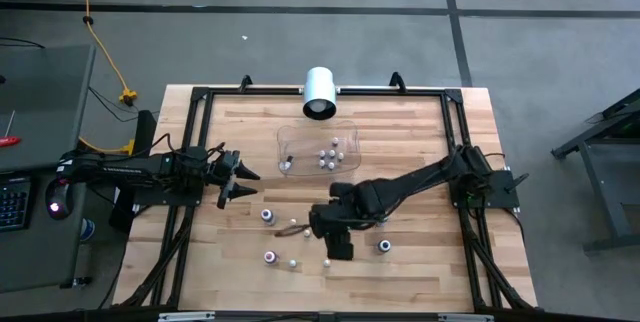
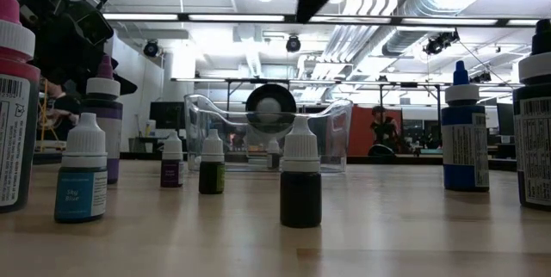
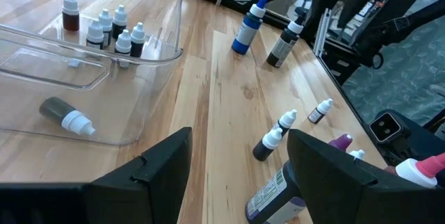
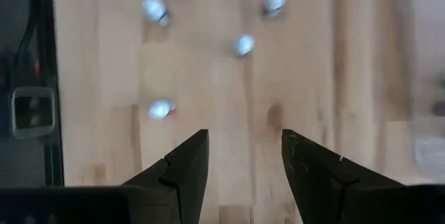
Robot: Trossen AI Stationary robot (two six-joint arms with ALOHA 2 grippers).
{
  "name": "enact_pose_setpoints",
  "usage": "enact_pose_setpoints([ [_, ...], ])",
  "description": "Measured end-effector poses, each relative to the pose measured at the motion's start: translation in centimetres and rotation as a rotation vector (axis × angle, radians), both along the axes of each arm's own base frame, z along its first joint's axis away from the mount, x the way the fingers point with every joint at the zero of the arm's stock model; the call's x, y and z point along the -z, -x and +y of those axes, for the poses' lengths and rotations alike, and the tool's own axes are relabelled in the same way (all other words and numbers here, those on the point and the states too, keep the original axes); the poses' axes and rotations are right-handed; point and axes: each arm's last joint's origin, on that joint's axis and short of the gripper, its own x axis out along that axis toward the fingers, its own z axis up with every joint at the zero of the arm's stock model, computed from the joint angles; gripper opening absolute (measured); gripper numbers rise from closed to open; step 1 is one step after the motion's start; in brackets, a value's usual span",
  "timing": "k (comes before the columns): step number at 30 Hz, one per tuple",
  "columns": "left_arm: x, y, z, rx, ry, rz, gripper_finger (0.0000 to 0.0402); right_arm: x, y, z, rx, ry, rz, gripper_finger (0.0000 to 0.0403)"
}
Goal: Pick & Place food coloring
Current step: Put the small red food coloring bottle into the transparent bin
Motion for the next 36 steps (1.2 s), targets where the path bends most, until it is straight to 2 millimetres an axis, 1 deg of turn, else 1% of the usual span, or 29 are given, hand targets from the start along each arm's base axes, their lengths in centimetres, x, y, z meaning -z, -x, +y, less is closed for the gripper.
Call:
enact_pose_setpoints([
  [7, 0.0, 0.0, 0.0, 0.0, 0.0, 0.0, 0.0234, 2.3, 0.6, 2.3, -0.2, 0.043, -0.011, 0.0169],
  [13, 0.0, 0.0, 0.0, 0.0, 0.0, 0.0, 0.0234, 4.7, 0.6, 4.3, -0.277, 0.024, -0.113, 0.0171],
  [18, 0.0, 0.0, 0.0, 0.0, 0.0, 0.0, 0.0234, 6.3, 1.2, 5.4, -0.305, 0.019, -0.134, 0.0172],
  [24, 0.0, 0.0, 0.0, 0.0, 0.0, 0.0, 0.0234, 7.0, 1.4, 6.4, -0.327, 0.014, -0.145, 0.0172],
  [28, 0.0, 0.0, 0.0, 0.0, 0.0, 0.0, 0.0234, 7.9, 1.1, 6.6, -0.326, 0.015, -0.126, 0.0172],
  [36, 0.0, 0.0, 0.0, 0.0, 0.0, 0.0, 0.0234, 8.7, 0.1, 6.7, -0.301, -0.017, -0.107, 0.0173],
])
